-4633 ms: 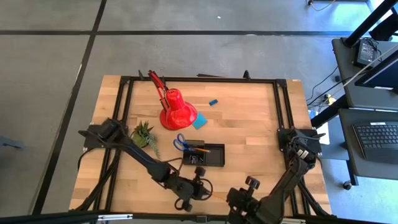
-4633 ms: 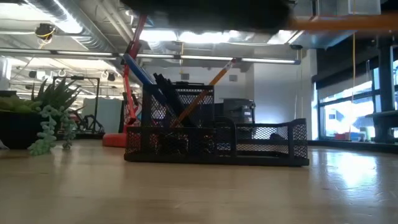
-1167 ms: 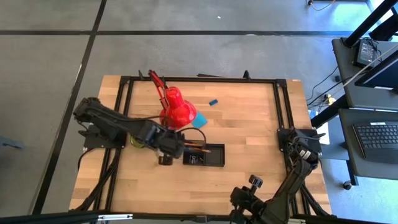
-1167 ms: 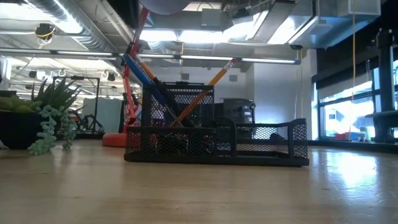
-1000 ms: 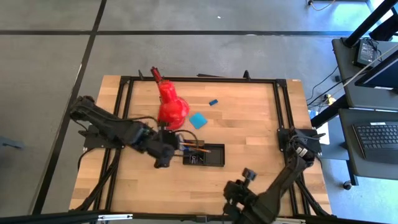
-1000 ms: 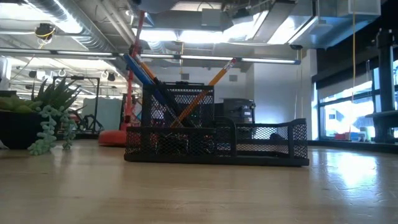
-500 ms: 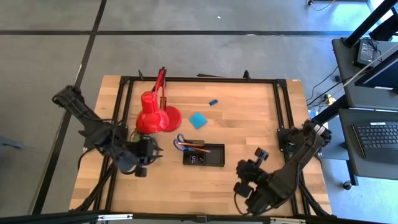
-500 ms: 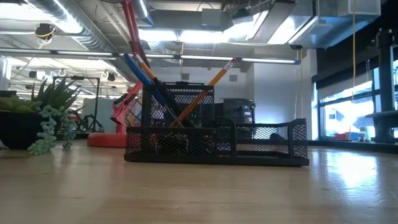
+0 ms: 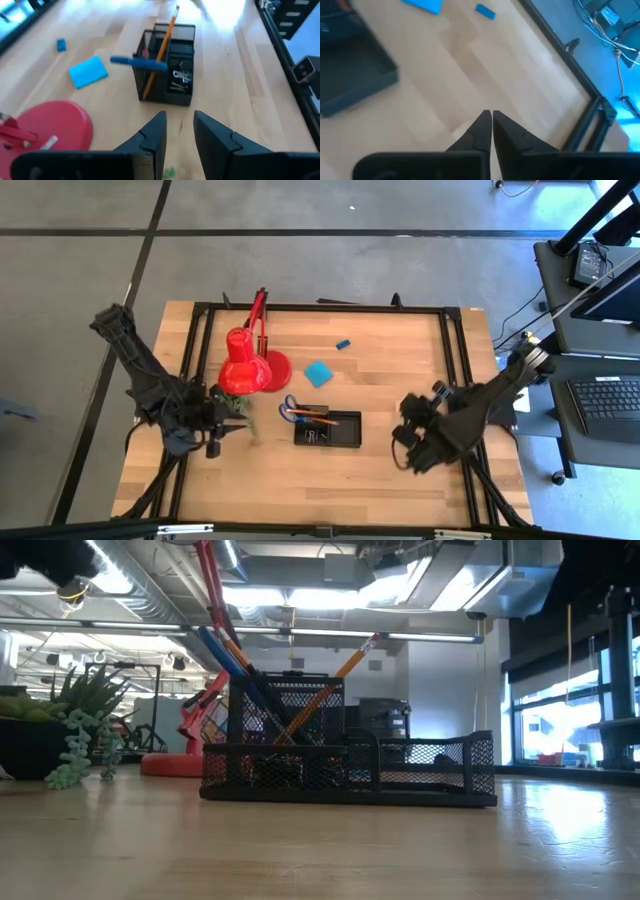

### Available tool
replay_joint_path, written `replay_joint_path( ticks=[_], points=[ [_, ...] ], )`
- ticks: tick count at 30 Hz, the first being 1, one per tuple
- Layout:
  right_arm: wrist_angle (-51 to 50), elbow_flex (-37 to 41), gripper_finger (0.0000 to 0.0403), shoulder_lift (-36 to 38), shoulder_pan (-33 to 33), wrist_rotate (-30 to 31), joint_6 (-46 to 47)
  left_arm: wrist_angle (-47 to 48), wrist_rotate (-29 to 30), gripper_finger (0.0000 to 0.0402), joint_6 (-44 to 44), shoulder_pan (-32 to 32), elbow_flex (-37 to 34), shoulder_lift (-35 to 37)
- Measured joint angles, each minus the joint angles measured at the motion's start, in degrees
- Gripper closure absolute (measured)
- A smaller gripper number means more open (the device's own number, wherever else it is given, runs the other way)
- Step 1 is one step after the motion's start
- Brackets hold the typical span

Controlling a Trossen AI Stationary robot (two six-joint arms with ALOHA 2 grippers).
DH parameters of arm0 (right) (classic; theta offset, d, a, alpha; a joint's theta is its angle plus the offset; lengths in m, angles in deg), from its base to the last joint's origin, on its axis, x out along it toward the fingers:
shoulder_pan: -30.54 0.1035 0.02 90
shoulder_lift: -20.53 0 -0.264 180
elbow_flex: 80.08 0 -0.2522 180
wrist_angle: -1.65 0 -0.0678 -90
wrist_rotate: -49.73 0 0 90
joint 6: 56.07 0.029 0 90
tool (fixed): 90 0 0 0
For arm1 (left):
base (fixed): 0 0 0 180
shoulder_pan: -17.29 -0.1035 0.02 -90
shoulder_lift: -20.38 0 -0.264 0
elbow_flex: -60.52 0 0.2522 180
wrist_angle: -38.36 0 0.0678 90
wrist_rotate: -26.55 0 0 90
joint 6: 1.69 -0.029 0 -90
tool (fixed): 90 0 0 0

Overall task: Pick and place office supplies into organizer
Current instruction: Put the blue eraser into the desk organizer

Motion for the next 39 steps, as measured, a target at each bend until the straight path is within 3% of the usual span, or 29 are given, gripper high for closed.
replay_joint_path(
  ticks=[6,13,22,27,33,39],
  points=[
    [3.93,9.38,0.0382,11.01,-2.96,2.04,-2.46,-0.67,-2.82,0.0311,1.16,-0.09,-5.15,8.23],
    [10.52,16.90,0.0382,18.66,-5.17,2.99,-2.56,-5.72,-3.14,0.0311,-8.66,-0.09,-8.72,19.73],
    [24.00,17.54,0.0382,19.50,-7.52,3.46,-13.00,-8.13,-4.97,0.0311,-28.59,-3.11,-9.94,36.58],
    [28.09,17.54,0.0382,19.47,-9.30,6.80,-18.93,-7.44,-5.39,0.0311,-37.39,-7.04,-9.89,44.22],
    [28.48,17.54,0.0382,19.47,-13.23,10.16,-24.47,-5.69,-5.99,0.0315,-37.42,-9.89,-10.69,50.35],
    [29.59,17.54,0.0382,19.47,-23.25,10.69,-34.10,-5.75,-1.84,0.0329,-34.90,-11.32,-11.49,51.45]
  ],
)
